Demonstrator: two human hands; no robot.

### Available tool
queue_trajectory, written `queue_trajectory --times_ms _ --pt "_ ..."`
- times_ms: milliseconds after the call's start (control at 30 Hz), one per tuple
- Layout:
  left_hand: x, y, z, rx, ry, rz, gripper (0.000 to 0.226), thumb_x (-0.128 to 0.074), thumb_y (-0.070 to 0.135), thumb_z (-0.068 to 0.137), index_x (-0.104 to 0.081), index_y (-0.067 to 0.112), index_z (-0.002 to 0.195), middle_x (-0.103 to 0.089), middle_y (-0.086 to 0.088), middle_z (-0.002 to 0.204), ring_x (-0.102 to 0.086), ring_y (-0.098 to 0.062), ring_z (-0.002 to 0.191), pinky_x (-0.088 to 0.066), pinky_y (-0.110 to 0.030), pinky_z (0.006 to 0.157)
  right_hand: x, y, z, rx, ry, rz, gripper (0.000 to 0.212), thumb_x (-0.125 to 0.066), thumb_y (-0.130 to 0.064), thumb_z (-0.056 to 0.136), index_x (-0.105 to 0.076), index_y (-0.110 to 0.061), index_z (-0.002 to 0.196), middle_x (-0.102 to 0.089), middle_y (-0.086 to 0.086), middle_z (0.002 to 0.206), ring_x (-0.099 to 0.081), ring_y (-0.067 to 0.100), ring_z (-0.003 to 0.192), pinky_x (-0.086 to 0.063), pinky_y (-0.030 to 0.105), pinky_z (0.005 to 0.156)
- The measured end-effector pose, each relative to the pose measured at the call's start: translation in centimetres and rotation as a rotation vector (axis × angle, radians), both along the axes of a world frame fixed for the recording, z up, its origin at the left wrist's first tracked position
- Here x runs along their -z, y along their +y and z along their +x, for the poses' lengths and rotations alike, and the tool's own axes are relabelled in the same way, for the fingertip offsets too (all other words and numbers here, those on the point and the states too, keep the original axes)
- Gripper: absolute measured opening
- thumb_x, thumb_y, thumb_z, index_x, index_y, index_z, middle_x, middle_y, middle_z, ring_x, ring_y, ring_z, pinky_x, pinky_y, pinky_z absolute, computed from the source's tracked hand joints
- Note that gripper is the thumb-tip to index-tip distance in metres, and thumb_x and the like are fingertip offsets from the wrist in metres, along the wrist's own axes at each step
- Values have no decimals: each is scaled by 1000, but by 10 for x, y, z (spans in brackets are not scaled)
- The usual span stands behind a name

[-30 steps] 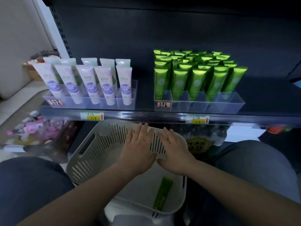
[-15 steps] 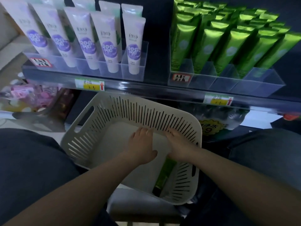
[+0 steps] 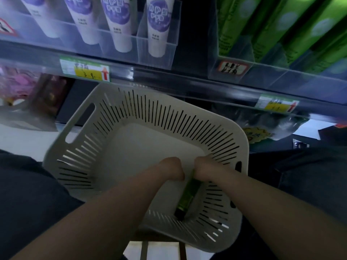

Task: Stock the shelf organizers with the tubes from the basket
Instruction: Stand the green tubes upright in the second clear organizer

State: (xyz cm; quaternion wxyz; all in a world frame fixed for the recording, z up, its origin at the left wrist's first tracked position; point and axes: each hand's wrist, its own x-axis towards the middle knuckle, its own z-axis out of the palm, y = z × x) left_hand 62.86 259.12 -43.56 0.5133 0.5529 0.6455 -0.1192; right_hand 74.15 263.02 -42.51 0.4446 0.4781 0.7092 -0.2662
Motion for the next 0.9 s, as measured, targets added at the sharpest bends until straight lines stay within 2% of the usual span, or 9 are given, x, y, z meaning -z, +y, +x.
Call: queue_trajectory --times_ms 133,233,333,433,500,600,700,833,900 --pt "12 2 4 -15 -25 -135 21 -56 17 91 -59 -4 91 -59 -28 100 -61 -30 89 -46 -34 73 14 -1 -3 20 -75 -55 35 -41 -17 98 -48 -4 130 -48 16 132 -49 20 112 -39 28 101" --pt "23 4 8 -26 -65 -223 23 -53 21 94 -54 4 78 -57 -17 93 -56 -22 83 -50 -35 83 22 3 -5 72 -114 -53 37 -41 -19 98 -46 -3 131 -50 17 126 -46 19 102 -39 28 99" --pt "30 1 10 -91 -123 -283 20 -55 18 92 -57 5 77 -65 -15 85 -66 -28 94 -53 -34 87 29 4 -6 141 -135 -26 36 -41 -19 98 -48 -2 129 -54 15 116 -42 18 93 -42 26 93" --pt "39 -4 13 -89 -148 -292 17 -58 17 89 -64 5 99 -57 -2 68 -65 -24 104 -51 -27 76 35 3 -7 211 -137 -11 34 -43 -19 98 -49 -3 126 -53 13 122 -43 18 91 -43 26 90" --pt "39 -8 16 -81 -154 -301 32 -58 20 90 -61 -2 114 -64 -10 85 -63 -26 108 -50 -29 81 37 3 -7 272 -122 6 33 -44 -20 97 -51 -4 125 -56 12 112 -44 19 91 -44 25 87" --pt "37 -9 20 -197 -175 -330 41 -50 27 96 -56 -6 120 -58 -22 124 -54 -32 116 -41 -33 95 36 4 -6 357 -92 9 32 -44 -21 98 -53 -6 124 -54 13 126 -51 18 100 -44 25 85" --pt "46 -7 16 -328 -242 -406 36 -55 19 93 -57 -6 119 -63 -17 119 -62 -27 109 -49 -31 90 35 3 -5 433 -82 14 32 -45 -23 97 -53 -7 124 -54 13 127 -55 23 114 -46 26 89" --pt "51 -10 12 -351 -344 -527 36 -54 13 94 -54 -6 124 -58 -20 127 -60 -27 110 -47 -35 98 34 2 -5 494 -77 57 29 -46 -17 96 -55 -2 119 -56 14 124 -57 25 111 -48 25 68" --pt "51 -11 11 -373 -369 -557 37 -50 12 96 -50 -5 129 -53 -20 133 -54 -27 120 -42 -36 103 34 1 -4 545 -68 54 23 -46 -12 95 -58 -2 112 -59 15 120 -60 25 107 -51 28 80"
